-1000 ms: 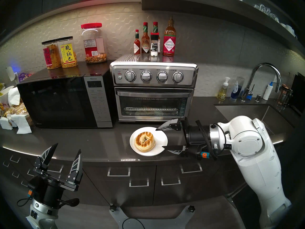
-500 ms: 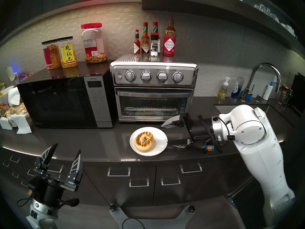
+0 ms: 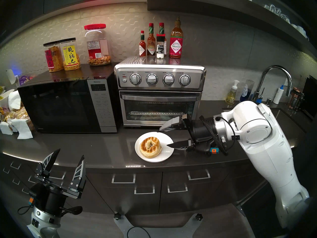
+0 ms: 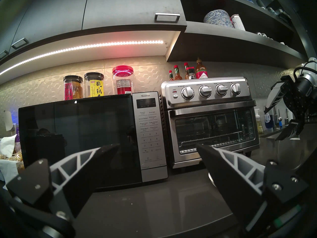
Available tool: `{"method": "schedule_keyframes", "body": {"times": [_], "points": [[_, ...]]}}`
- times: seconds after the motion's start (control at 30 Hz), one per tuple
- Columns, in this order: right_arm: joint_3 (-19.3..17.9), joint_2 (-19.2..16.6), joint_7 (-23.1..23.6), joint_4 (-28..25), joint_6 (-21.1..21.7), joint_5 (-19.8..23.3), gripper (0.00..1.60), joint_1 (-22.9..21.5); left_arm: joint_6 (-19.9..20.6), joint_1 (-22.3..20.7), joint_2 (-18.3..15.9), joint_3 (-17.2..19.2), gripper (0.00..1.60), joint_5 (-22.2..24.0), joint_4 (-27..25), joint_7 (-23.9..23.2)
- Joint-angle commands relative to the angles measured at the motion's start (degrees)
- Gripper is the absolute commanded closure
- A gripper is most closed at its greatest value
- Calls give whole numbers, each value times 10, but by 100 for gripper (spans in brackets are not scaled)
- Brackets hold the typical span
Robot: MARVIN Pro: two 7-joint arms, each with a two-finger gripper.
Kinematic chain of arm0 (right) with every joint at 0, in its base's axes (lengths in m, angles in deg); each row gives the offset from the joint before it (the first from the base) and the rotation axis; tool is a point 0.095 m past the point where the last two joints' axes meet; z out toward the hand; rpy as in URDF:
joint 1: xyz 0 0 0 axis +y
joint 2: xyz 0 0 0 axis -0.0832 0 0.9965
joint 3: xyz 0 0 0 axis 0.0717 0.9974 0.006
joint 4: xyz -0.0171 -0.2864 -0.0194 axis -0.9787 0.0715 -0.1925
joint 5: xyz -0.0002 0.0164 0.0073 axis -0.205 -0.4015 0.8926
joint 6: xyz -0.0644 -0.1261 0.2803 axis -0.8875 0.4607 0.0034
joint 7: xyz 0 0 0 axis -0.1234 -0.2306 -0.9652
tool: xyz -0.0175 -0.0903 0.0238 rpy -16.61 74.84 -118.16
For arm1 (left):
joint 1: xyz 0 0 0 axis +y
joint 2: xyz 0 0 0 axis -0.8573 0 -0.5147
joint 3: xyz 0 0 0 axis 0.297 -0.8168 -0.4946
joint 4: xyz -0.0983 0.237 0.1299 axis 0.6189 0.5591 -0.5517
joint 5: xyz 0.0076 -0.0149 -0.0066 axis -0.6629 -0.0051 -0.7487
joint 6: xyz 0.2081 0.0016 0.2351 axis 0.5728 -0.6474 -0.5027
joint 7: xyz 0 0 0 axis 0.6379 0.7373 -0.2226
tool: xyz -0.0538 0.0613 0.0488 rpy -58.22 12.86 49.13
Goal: Open the oven and place the bagel inside on the rack
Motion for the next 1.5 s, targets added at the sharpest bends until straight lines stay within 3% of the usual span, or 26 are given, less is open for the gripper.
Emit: {"method": "schedule_keyframes", "body": {"times": [0.0, 0.4, 0.53, 0.7, 0.83, 0.9, 1.17, 1.47], "points": [[-14, 34, -30, 5, 17, -22, 0, 8, -1, 0, 0, 0, 0, 0, -10, 0], [-17, 39, -37, 3, 17, -35, 0, 13, -1, 0, 0, 0, 0, 0, -10, 0], [9, 19, 18, -19, -1, -77, 0, -42, -1, -1, 0, 0, 0, 0, -9, 0], [12, 30, 61, -51, -13, -132, 0, -59, -2, -1, 0, 0, 0, 0, -8, 0], [42, 19, 70, -68, -27, -163, 0, -89, -2, -1, 0, 0, 0, 0, -8, 0], [51, 10, 52, -78, -35, -185, 0, -87, -2, -1, 0, 0, 0, 0, -8, 0], [139, -48, 25, -83, -61, -244, 0, -130, -2, -1, 0, 0, 0, 0, -8, 0], [192, -92, -6, -46, -72, -282, 0, -154, -2, -1, 0, 0, 0, 0, -8, 0]]}}
